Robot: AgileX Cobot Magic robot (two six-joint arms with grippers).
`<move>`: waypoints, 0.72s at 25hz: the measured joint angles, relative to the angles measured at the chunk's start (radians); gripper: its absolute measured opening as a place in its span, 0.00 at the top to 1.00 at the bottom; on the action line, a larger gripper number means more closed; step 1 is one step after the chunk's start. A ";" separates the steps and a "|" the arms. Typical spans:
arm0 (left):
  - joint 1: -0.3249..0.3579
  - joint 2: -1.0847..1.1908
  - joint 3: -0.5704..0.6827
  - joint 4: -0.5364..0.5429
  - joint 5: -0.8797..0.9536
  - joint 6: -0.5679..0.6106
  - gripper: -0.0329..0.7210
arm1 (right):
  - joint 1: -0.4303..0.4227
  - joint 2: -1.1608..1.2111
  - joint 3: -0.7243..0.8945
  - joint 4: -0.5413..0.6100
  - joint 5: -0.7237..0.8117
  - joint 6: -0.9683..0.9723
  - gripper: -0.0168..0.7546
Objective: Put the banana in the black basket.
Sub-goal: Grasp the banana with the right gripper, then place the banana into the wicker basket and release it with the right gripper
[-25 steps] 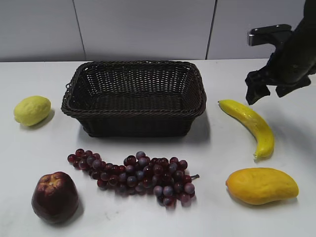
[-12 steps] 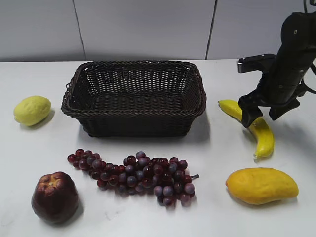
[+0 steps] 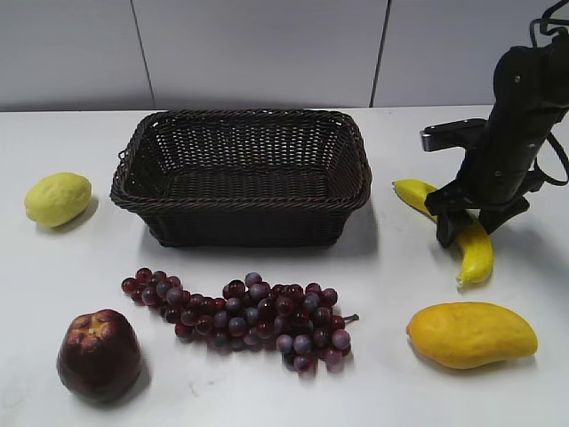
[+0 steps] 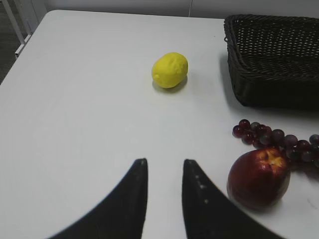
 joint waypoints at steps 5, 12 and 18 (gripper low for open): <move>0.000 0.000 0.000 0.000 0.000 0.000 0.65 | 0.000 0.007 -0.007 0.000 0.010 0.000 0.39; 0.000 0.000 0.000 0.000 0.000 0.000 0.65 | 0.000 0.008 -0.089 0.008 0.121 0.000 0.53; 0.000 0.000 0.000 0.000 0.000 0.000 0.65 | 0.000 -0.021 -0.240 0.015 0.254 0.001 0.53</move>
